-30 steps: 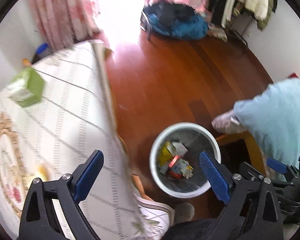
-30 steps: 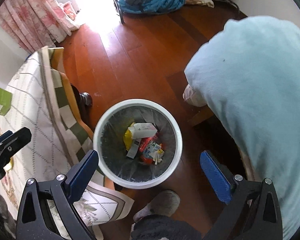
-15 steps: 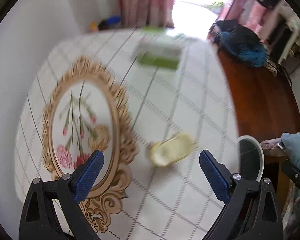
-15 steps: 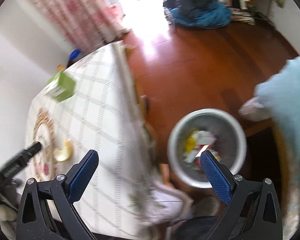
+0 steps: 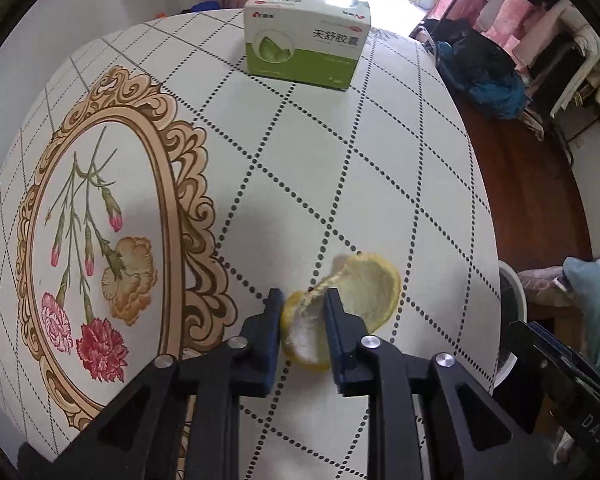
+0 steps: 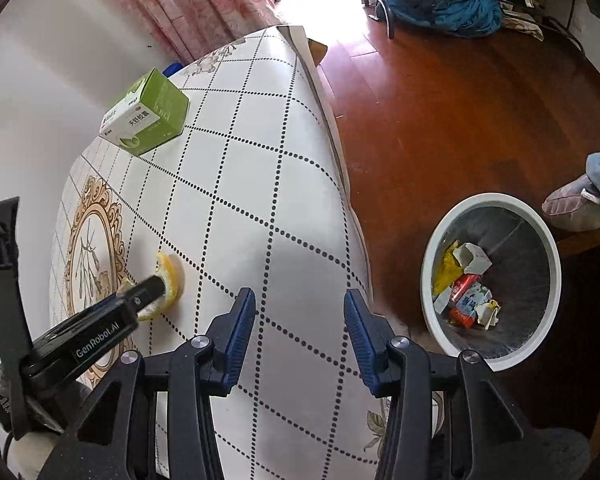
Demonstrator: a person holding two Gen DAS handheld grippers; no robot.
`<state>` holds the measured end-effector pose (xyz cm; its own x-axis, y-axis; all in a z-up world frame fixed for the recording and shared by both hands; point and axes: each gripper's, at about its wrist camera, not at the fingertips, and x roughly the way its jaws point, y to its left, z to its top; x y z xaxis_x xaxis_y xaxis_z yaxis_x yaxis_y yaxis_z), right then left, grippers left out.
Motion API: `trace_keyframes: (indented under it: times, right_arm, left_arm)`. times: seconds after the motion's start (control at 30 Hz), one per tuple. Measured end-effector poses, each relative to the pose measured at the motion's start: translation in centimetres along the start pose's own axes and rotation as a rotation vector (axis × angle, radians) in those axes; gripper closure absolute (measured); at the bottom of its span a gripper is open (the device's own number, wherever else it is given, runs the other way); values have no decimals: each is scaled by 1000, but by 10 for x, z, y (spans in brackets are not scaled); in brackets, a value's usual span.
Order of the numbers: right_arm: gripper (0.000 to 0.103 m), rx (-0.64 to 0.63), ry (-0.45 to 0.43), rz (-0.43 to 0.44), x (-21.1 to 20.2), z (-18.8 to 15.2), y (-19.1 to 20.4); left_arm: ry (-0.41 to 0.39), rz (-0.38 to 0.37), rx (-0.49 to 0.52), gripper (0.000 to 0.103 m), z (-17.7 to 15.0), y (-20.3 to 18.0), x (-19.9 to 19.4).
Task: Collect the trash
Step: 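Grasp the orange peel with the left tool while the right tool grasps the green medicine box, then carry the peel and green box over the wastebasket and release both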
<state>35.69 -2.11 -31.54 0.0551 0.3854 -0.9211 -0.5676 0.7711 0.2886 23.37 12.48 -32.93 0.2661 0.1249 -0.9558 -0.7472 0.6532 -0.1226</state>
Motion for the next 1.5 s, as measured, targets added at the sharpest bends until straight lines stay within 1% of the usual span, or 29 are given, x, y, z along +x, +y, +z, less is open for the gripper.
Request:
trace_keyframes:
  times: [0.07, 0.17, 0.23, 0.3, 0.37, 0.43, 0.47, 0.5, 0.57, 0.67, 0.77, 0.83, 1.03, 1.17, 1.23, 1.27, 1.33, 1.4, 1.5]
  right_arm:
    - [54, -13, -1, 1, -1, 6, 3]
    - [53, -28, -6, 12, -7, 20, 9]
    - [49, -37, -17, 19, -11, 31, 17]
    - [35, -46, -21, 36, -12, 47, 29]
    - [28, -56, -22, 56, -10, 62, 43]
    - [21, -80, -27, 54, -3, 84, 69]
    - [9, -92, -40, 59, 0, 94, 82]
    - [0, -108, -61, 59, 3, 103, 96]
    - [0, -132, -106, 30, 11, 121, 124]
    - [0, -161, -147, -8, 27, 146, 163]
    - [0, -190, -147, -61, 46, 164, 191]
    - [0, -202, -123, -78, 64, 174, 208]
    - [0, -236, -41, -143, 107, 180, 227]
    - [1, -253, -45, -180, 116, 181, 228]
    - [8, -264, -55, -206, 117, 181, 228]
    - [11, -275, -61, -192, 114, 180, 229]
    - [12, -281, -62, -167, 107, 177, 228]
    - [12, -293, -77, -161, 100, 174, 229]
    - [12, -306, -93, -140, 83, 165, 228]
  left_arm:
    - [-28, 7, -8, 96, 1, 5, -5]
    - [-75, 39, -34, 96, 6, 19, -16]
    - [-116, 79, -56, 97, 13, 35, -27]
    - [-157, 125, -78, 97, 19, 51, -33]
    - [-197, 191, -94, 97, 26, 67, -38]
    - [-216, 236, -112, 97, 37, 84, -37]
    - [-220, 255, -128, 97, 44, 96, -35]
    - [-220, 265, -139, 97, 53, 107, -33]
    - [-220, 292, -162, 97, 64, 124, -27]
    - [-220, 317, -175, 97, 79, 143, -19]
    - [-220, 325, -175, 97, 86, 155, -14]
    - [-218, 323, -175, 97, 89, 158, -12]
    - [-219, 311, -179, 96, 87, 160, -11]
    - [-219, 302, -178, 96, 88, 163, -12]
    - [-220, 303, -179, 96, 88, 164, -12]
    - [-220, 299, -180, 96, 90, 166, -12]
    - [-224, 298, -179, 97, 90, 166, -16]
    - [-231, 291, -180, 97, 89, 165, -23]
    - [-254, 280, -178, 97, 83, 162, -41]
